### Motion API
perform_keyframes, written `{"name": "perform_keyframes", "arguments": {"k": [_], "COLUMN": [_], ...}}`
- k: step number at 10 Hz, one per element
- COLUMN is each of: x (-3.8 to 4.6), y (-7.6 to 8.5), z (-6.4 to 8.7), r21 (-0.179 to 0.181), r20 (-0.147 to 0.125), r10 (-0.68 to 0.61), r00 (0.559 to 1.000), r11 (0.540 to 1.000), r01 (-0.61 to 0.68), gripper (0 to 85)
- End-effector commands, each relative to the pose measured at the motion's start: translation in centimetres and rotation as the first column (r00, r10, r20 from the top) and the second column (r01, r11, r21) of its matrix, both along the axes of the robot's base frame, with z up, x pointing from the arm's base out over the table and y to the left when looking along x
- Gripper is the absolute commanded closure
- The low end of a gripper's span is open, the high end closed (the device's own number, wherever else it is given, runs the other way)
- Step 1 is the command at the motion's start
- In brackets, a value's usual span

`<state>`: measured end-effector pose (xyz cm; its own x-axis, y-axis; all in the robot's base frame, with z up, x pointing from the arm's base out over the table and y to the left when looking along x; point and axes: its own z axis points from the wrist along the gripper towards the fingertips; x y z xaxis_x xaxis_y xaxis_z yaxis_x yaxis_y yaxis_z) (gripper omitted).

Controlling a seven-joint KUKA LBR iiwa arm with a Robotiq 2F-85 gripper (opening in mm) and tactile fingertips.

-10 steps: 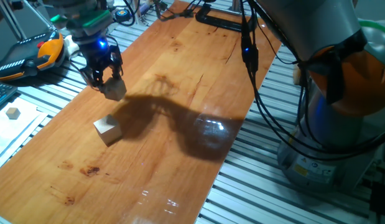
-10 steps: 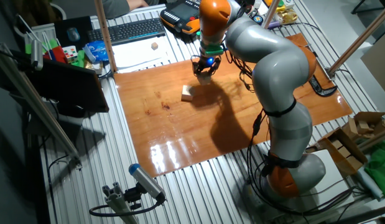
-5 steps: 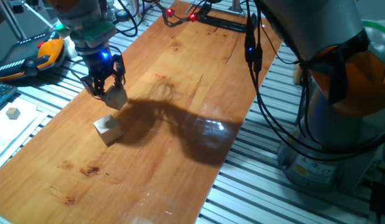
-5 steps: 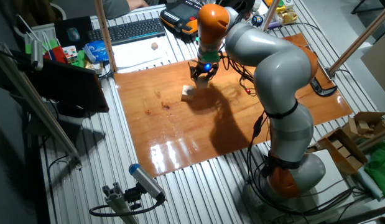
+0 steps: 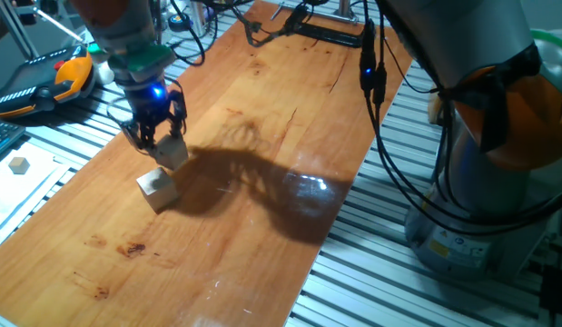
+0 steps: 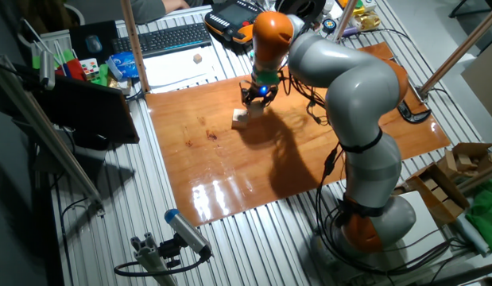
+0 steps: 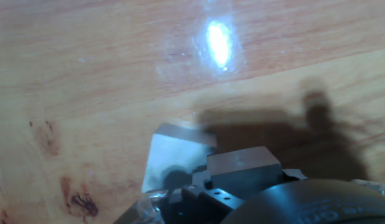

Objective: Pick up the small block on the left and move it to the right

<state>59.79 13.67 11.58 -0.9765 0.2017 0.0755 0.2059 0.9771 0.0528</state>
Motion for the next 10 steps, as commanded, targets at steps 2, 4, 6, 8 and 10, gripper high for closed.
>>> {"name": "perform_keyframes", "arguments": {"k": [2, 4, 6, 8, 10], "x": [-0.59, -0.74, -0.73, -0.87, -0.84], "y": [0.48, 0.55, 0.44, 0.23, 0.09], "z": [-0.91, -1.02, -0.77, -0.47, -0.47], "r21": [0.009, 0.012, 0.001, -0.022, -0.097], "r20": [0.013, 0.016, 0.008, -0.005, -0.012], "r10": [-0.016, -0.018, -0.005, 0.014, 0.059], "r00": [1.000, 1.000, 1.000, 1.000, 0.998], "r11": [1.000, 1.000, 1.000, 1.000, 0.994], "r01": [0.016, 0.018, 0.005, -0.014, -0.060], "gripper": [84.3, 84.3, 84.0, 84.0, 83.3]}}
